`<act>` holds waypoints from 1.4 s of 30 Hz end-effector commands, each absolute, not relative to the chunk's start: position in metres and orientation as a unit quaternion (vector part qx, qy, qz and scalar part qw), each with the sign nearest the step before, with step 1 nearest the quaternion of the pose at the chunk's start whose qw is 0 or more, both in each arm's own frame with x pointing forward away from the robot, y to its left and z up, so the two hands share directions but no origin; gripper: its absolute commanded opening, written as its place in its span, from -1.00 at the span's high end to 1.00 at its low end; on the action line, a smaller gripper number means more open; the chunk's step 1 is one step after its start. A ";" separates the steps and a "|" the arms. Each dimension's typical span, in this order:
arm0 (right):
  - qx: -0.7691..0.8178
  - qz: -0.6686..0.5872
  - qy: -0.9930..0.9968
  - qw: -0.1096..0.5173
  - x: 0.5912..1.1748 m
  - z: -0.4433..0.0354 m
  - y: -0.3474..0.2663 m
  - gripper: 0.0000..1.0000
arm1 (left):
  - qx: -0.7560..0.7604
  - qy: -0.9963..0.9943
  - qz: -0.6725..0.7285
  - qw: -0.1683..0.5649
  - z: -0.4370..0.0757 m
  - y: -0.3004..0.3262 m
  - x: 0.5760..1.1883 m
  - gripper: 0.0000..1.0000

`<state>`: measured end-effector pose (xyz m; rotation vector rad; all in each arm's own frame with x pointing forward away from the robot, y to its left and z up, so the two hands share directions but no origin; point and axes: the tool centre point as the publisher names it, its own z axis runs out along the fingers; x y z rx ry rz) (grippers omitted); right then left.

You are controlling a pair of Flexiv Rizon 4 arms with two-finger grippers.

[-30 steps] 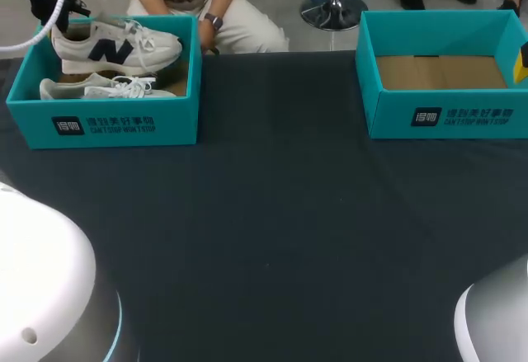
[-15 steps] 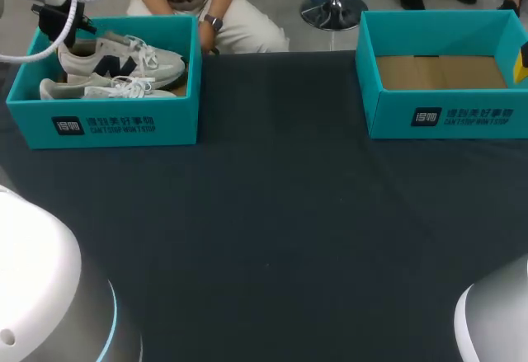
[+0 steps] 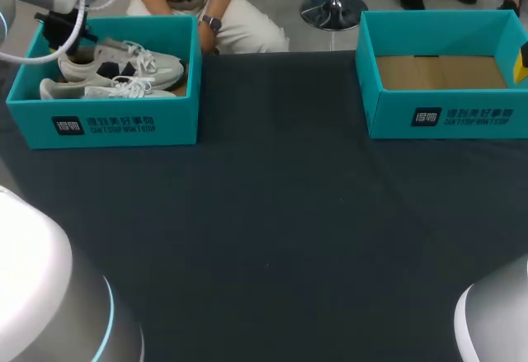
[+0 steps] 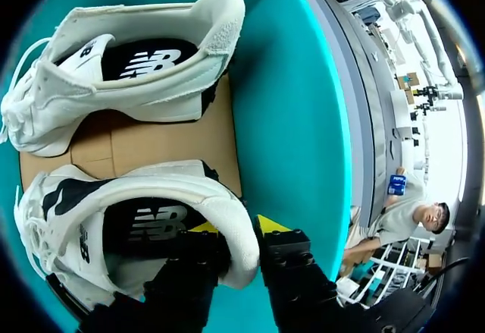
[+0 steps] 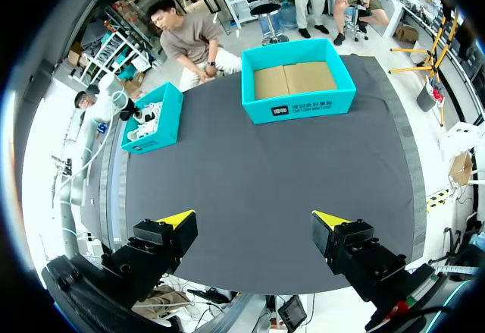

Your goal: Take the shoe out of the shoebox, open the shoe tongue, remove and reinsert the insole, then place the shoe into the shoebox

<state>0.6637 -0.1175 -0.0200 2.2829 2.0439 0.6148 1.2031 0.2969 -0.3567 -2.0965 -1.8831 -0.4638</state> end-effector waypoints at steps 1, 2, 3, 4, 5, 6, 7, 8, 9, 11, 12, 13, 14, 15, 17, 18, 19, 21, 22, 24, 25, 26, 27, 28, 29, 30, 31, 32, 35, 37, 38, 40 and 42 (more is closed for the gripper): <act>0.731 0.194 0.654 0.006 0.666 -0.018 -0.117 -1.00 | -0.726 -0.655 -0.154 0.141 -0.354 0.300 1.209 -0.70; 0.731 0.194 0.654 0.006 0.666 -0.018 -0.117 -1.00 | -0.726 -0.656 -0.154 0.138 -0.351 0.301 1.208 -0.90; 0.731 0.194 0.654 0.006 0.666 -0.018 -0.117 -1.00 | -0.726 -0.656 -0.156 0.136 -0.348 0.301 1.207 -0.96; 0.731 0.194 0.654 0.006 0.666 -0.018 -0.117 -1.00 | -0.728 -0.655 -0.156 0.132 -0.345 0.301 1.206 -1.00; 0.731 0.194 0.654 0.006 0.666 -0.018 -0.117 -1.00 | -0.729 -0.654 -0.158 0.127 -0.341 0.301 1.205 -1.00; 0.731 0.194 0.654 0.006 0.666 -0.018 -0.117 -1.00 | -0.730 -0.654 -0.160 0.122 -0.338 0.301 1.204 -1.00; 0.731 0.194 0.654 0.006 0.666 -0.018 -0.117 -1.00 | -0.731 -0.653 -0.159 0.116 -0.333 0.301 1.202 -1.00; 0.731 0.194 0.654 0.006 0.666 -0.018 -0.117 -1.00 | -0.733 -0.652 -0.161 0.112 -0.329 0.300 1.200 -1.00; 0.731 0.194 0.654 0.006 0.666 -0.018 -0.117 -1.00 | -0.734 -0.651 -0.162 0.107 -0.324 0.299 1.199 -1.00; 0.731 0.194 0.654 0.006 0.666 -0.018 -0.117 -1.00 | -0.732 -0.654 -0.162 0.101 -0.313 0.298 1.196 -1.00; 0.731 0.194 0.654 0.006 0.666 -0.018 -0.117 -1.00 | -0.734 -0.654 -0.157 0.094 -0.306 0.297 1.194 -1.00; 0.731 0.194 0.654 0.006 0.666 -0.018 -0.117 -1.00 | -0.733 -0.656 -0.155 0.090 -0.300 0.296 1.193 -1.00; 0.731 0.194 0.654 0.006 0.666 -0.018 -0.117 -1.00 | -0.731 -0.659 -0.155 0.086 -0.293 0.295 1.191 -1.00; 0.731 0.194 0.654 0.006 0.666 -0.018 -0.117 -1.00 | -0.731 -0.660 -0.153 0.083 -0.286 0.294 1.189 -1.00; 0.731 0.194 0.654 0.006 0.666 -0.018 -0.117 -1.00 | -0.724 -0.669 -0.147 0.075 -0.272 0.292 1.186 -1.00; 0.731 0.194 0.654 0.006 0.666 -0.018 -0.117 -1.00 | -0.723 -0.671 -0.148 0.070 -0.265 0.292 1.184 -1.00; 0.731 0.194 0.654 0.006 0.666 -0.018 -0.117 -1.00 | -0.717 -0.677 -0.148 0.072 -0.259 0.291 1.182 -1.00; 0.731 0.194 0.654 0.006 0.666 -0.018 -0.117 -1.00 | -0.713 -0.685 -0.140 0.057 -0.247 0.291 1.177 -1.00; 0.731 0.194 0.654 0.006 0.666 -0.018 -0.117 -1.00 | -0.708 -0.690 -0.143 0.055 -0.241 0.291 1.174 -1.00; 0.731 0.194 0.654 0.006 0.666 -0.018 -0.117 -1.00 | -0.707 -0.694 -0.129 0.040 -0.230 0.292 1.166 -1.00; 0.731 0.194 0.654 0.006 0.666 -0.018 -0.117 -1.00 | -0.704 -0.697 -0.130 0.039 -0.226 0.292 1.161 -1.00; 0.731 0.194 0.654 0.006 0.666 -0.018 -0.117 -1.00 | -0.703 -0.700 -0.125 0.033 -0.222 0.292 1.157 -1.00; 0.731 0.194 0.654 0.006 0.666 -0.018 -0.117 -1.00 | -0.701 -0.703 -0.117 0.032 -0.218 0.293 1.153 -1.00; 0.731 0.194 0.654 0.006 0.666 -0.018 -0.117 -1.00 | -0.700 -0.705 -0.114 0.030 -0.215 0.294 1.150 -1.00; 0.731 0.194 0.654 0.006 0.666 -0.018 -0.117 -1.00 | -0.696 -0.709 -0.110 0.029 -0.211 0.294 1.147 -1.00; 0.731 0.194 0.654 0.006 0.666 -0.018 -0.117 -1.00 | -0.697 -0.710 -0.101 0.027 -0.208 0.295 1.144 -1.00; 0.731 0.194 0.654 0.006 0.666 -0.018 -0.117 -1.00 | -0.696 -0.711 -0.095 0.027 -0.205 0.295 1.141 -1.00; 0.731 0.194 0.654 0.006 0.666 -0.018 -0.117 -1.00 | -0.693 -0.714 -0.100 0.025 -0.201 0.295 1.138 -1.00; 0.731 0.194 0.654 0.006 0.666 -0.018 -0.117 -1.00 | -0.692 -0.716 -0.091 0.024 -0.194 0.295 1.130 -1.00; 0.731 0.194 0.654 0.006 0.666 -0.018 -0.117 -1.00 | -0.690 -0.718 -0.091 0.016 -0.190 0.295 1.125 -1.00; 0.731 0.194 0.654 0.006 0.666 -0.018 -0.117 -1.00 | -0.689 -0.719 -0.087 0.016 -0.188 0.295 1.124 -1.00; 0.731 0.194 0.654 0.006 0.666 -0.018 -0.117 -1.00 | -0.687 -0.721 -0.090 0.014 -0.187 0.294 1.121 -1.00; 0.731 0.194 0.654 0.006 0.666 -0.018 -0.117 -1.00 | -0.686 -0.723 -0.087 0.014 -0.187 0.293 1.118 -1.00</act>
